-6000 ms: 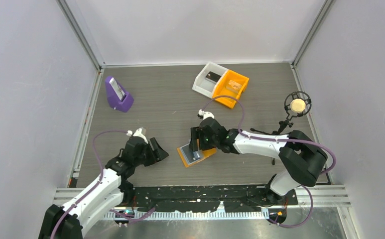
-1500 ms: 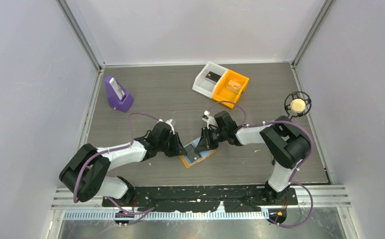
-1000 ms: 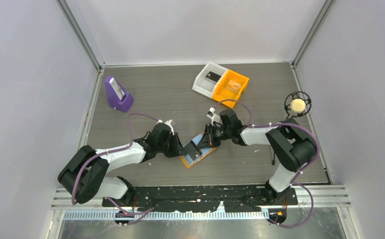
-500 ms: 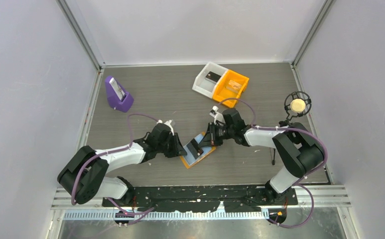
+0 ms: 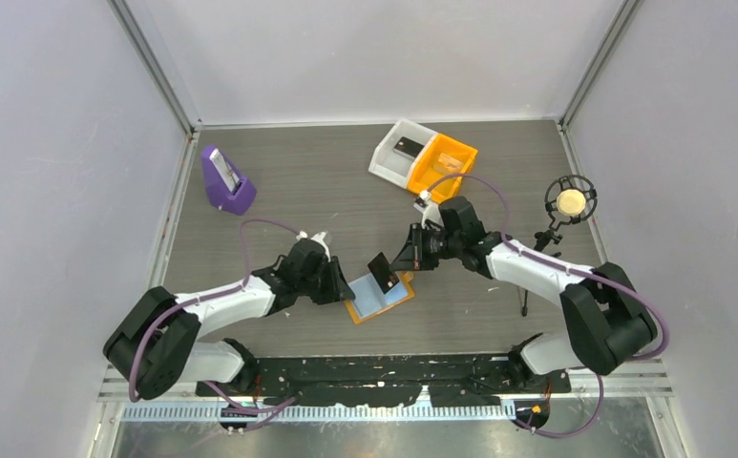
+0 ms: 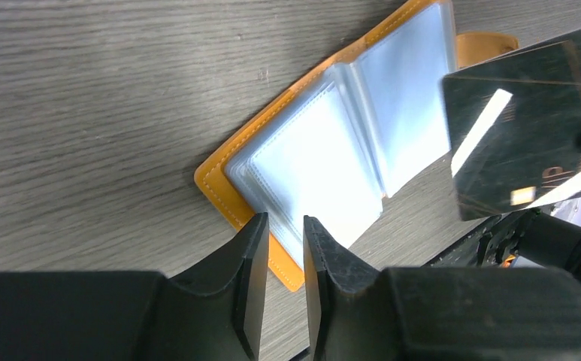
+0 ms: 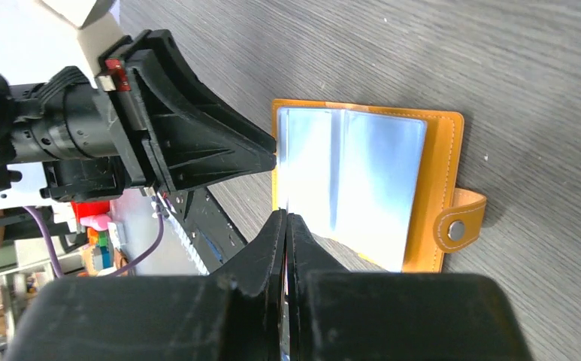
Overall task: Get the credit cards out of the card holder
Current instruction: Remove the credit card from the card holder, then place the credit card in the storage box.
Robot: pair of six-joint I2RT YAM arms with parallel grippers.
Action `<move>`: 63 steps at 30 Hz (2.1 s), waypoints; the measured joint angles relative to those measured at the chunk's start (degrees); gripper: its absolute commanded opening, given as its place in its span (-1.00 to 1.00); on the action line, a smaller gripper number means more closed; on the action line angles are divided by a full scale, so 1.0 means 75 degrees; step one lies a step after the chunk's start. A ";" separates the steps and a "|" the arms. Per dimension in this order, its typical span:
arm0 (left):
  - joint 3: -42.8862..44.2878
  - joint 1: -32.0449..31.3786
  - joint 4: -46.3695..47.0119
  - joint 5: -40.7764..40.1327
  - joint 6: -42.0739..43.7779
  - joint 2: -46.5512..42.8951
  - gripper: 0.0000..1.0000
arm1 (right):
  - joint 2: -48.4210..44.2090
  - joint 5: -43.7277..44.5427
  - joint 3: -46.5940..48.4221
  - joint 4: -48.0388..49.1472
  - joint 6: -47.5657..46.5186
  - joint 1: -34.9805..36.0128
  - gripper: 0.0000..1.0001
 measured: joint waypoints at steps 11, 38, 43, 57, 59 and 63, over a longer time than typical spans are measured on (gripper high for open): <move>0.0012 0.0000 -0.0804 0.0012 0.0052 -0.2025 0.06 | -0.0769 0.0047 0.0487 -0.0988 -0.0746 -0.0082 -0.90; 0.0149 0.0000 0.2410 0.2122 -0.1676 -0.2296 -0.53 | -0.3375 0.0131 -0.1886 0.3515 0.3112 0.0207 -0.89; 0.0152 0.0006 0.2532 0.2165 -0.1708 -0.2294 -1.00 | -0.3372 0.0163 -0.2011 0.3608 0.3089 0.0219 -0.83; 0.0629 0.0000 0.0758 0.2830 -0.0393 -0.2961 -1.00 | -0.3069 -0.1090 -0.0265 0.0134 -0.0242 0.0128 -0.01; 0.0659 0.0000 0.0323 0.3031 -0.0090 -0.3112 -1.00 | -0.3051 -0.1274 0.0137 -0.0475 -0.0726 0.0119 0.02; 0.0731 0.0000 -0.0516 0.3523 0.0379 -0.3144 -1.00 | -0.2952 -0.1635 0.0662 -0.1236 -0.1428 0.0119 0.00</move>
